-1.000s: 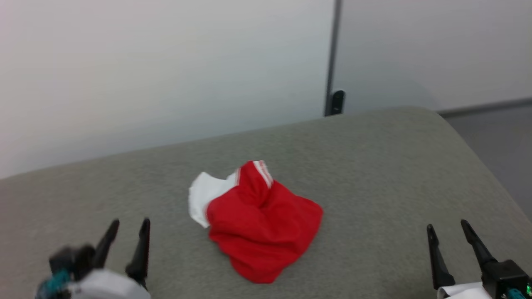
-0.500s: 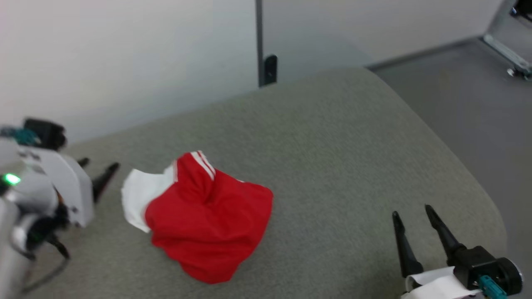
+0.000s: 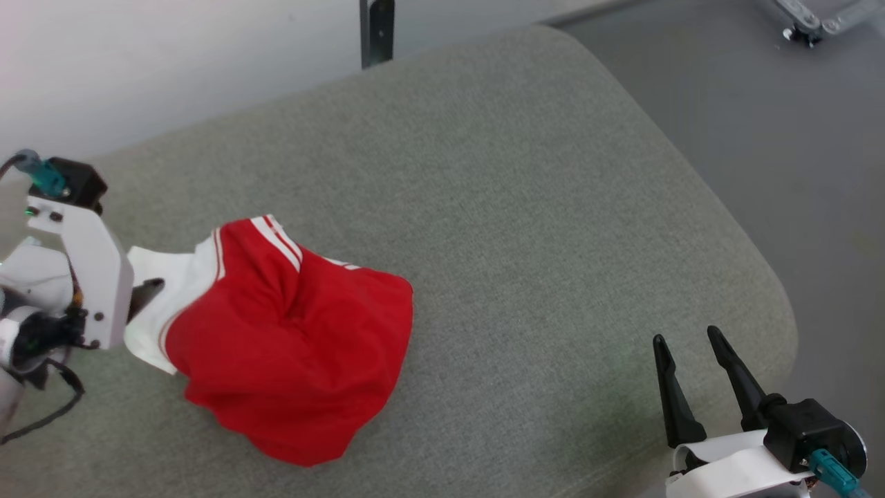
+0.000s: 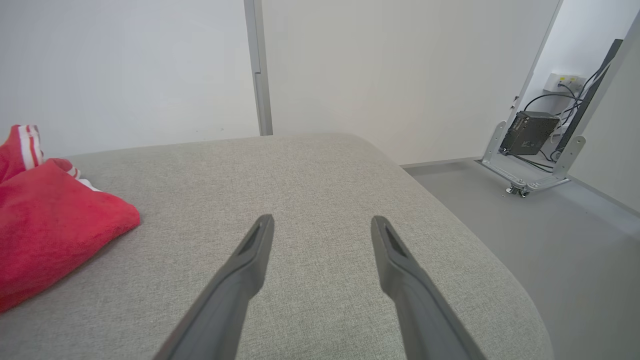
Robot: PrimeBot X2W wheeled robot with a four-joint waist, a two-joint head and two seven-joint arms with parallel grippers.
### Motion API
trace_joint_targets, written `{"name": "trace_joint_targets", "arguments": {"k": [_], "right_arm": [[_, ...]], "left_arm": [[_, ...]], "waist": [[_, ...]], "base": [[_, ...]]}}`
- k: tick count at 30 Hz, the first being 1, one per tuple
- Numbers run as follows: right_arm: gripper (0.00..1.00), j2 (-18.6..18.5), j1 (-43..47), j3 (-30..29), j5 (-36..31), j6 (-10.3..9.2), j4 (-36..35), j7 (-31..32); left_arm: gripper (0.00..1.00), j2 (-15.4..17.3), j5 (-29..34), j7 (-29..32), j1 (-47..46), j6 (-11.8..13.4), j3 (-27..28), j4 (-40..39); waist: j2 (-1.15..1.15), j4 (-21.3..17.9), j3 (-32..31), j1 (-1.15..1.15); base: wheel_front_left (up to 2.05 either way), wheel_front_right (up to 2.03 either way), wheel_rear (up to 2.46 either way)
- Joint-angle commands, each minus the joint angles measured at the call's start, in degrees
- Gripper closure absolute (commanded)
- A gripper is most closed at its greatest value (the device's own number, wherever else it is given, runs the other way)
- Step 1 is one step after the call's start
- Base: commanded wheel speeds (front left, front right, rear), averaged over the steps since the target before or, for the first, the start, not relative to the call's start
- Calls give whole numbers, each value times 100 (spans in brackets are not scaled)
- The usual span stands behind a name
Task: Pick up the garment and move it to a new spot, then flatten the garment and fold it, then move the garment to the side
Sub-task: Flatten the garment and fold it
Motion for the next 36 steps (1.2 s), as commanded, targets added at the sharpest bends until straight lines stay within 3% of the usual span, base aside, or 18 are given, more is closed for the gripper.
{"name": "trace_joint_targets", "arguments": {"k": [1, 7, 8, 9, 10, 11, 12, 14, 22, 36], "right_arm": [[0, 23, -99, 25, 62, -6, -37, -7], [0, 22, -80, 39, 111, -6, -50, -7], [0, 22, -85, 41, 117, -6, -42, -7], [0, 22, -98, 45, 125, -6, -33, -7], [0, 22, -117, 51, 129, -6, -21, -7], [0, 23, -140, 70, 136, -6, -15, -7], [0, 23, -161, 95, 132, -6, -3, -7], [0, 23, -187, 119, 138, -6, 11, -7], [0, 18, -268, 122, 30, -6, 91, -7], [0, 16, -216, -76, -229, -6, 162, -7]], "left_arm": [[0, 55, -66, 38, -110, -6, -71, 118], [0, 63, -6, 342, -300, -6, -377, 718], [4, 38, 2, 430, -302, -6, -437, 803], [36, -1, -33, 504, -300, -6, -467, 895], [56, -52, -71, 523, -270, -6, -476, 962], [69, -107, -107, 500, -251, 5, -471, 1029], [95, -138, -103, 481, -243, 9, -478, 1083], [100, -173, -106, 445, -237, 9, -484, 1127], [100, -279, -77, 180, -406, 207, -392, 1350], [100, -4, 107, 94, -205, 744, -398, 1556]], "waist": [[0, -118, 231, 0], [0, -128, 354, 0], [0, -127, 363, 0], [0, -125, 373, 0], [0, -122, 383, 0], [0, -120, 392, 0], [0, -118, 397, 0], [0, -116, 399, 0], [0, 111, 267, 0], [0, 1269, -163, 0]], "base": [[0, 0, 0], [0, 0, 0], [0, 0, 0], [0, 0, 0], [0, 0, 0], [0, 0, 0], [0, 0, 0], [0, 0, 0], [0, 0, 0], [0, 0, 0]]}}
